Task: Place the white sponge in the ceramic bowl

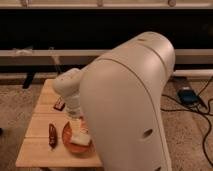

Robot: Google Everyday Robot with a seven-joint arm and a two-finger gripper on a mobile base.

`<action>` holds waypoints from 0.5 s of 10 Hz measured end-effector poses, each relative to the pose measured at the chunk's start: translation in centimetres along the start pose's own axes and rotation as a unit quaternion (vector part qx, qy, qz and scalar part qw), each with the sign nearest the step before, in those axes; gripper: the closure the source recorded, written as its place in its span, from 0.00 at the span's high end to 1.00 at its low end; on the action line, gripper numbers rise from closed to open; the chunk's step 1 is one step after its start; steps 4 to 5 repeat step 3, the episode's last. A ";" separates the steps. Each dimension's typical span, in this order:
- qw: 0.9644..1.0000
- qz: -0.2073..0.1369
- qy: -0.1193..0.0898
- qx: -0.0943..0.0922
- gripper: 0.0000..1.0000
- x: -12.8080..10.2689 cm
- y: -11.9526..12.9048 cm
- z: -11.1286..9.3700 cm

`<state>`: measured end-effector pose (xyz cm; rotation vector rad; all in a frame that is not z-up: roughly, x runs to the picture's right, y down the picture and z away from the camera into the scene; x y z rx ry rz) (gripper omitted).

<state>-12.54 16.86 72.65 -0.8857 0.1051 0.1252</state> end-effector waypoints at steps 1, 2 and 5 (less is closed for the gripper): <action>1.000 0.007 -0.012 0.009 0.80 0.1 -1.5 -1.1; 1.000 0.015 -0.021 0.014 0.80 0.5 -2.6 -1.8; 1.000 0.015 -0.022 0.015 0.80 0.4 -2.7 -1.9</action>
